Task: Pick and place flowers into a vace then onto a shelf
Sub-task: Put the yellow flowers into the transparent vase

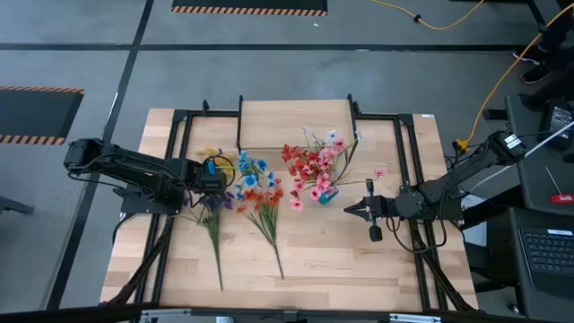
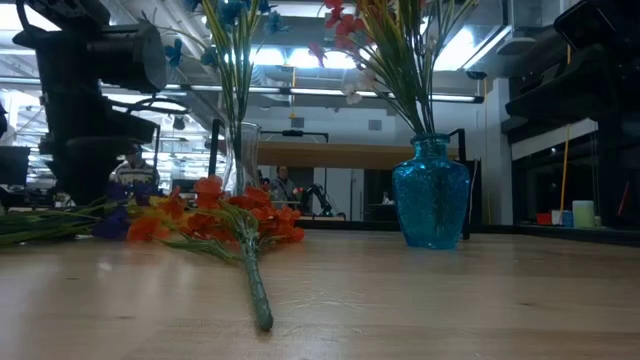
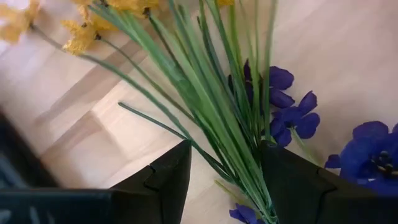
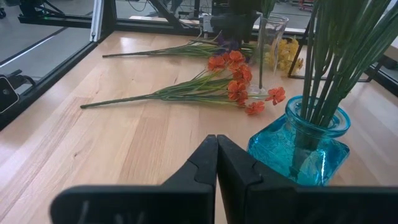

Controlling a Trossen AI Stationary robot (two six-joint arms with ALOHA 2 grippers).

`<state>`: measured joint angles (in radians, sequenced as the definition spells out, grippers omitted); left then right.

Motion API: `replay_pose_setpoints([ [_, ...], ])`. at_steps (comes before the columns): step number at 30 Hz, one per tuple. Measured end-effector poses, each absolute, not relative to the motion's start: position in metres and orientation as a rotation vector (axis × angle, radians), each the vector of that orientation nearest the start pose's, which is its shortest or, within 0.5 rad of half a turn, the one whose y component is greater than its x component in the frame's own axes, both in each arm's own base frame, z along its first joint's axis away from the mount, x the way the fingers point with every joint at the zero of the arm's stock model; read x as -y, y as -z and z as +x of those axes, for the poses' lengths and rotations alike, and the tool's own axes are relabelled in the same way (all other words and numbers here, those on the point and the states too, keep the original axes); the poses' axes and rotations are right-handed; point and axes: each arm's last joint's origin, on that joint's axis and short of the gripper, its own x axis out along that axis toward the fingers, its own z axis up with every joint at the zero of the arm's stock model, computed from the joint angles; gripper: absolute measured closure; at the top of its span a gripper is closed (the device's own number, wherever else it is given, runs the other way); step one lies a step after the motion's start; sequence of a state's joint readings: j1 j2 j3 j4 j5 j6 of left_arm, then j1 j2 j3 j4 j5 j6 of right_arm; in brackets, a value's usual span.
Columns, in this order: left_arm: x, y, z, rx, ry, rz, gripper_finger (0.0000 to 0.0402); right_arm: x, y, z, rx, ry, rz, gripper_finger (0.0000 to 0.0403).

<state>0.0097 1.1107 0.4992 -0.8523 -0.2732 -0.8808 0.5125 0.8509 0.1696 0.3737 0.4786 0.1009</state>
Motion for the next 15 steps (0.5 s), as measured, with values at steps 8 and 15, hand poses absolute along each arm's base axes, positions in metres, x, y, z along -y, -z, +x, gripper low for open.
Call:
replay_pose_setpoints([
  [8,-0.0087,-0.1534,0.1497,-1.229,-0.814,-0.532,0.0217,-0.0683,-0.166,0.1487,-0.272,-0.02,-0.046,0.0389],
  [15,-0.0078,-0.1532,0.1497,-1.242,-0.797,-0.562,0.0217,-0.0684,-0.166,0.1487,-0.272,-0.02,-0.046,0.0389],
])
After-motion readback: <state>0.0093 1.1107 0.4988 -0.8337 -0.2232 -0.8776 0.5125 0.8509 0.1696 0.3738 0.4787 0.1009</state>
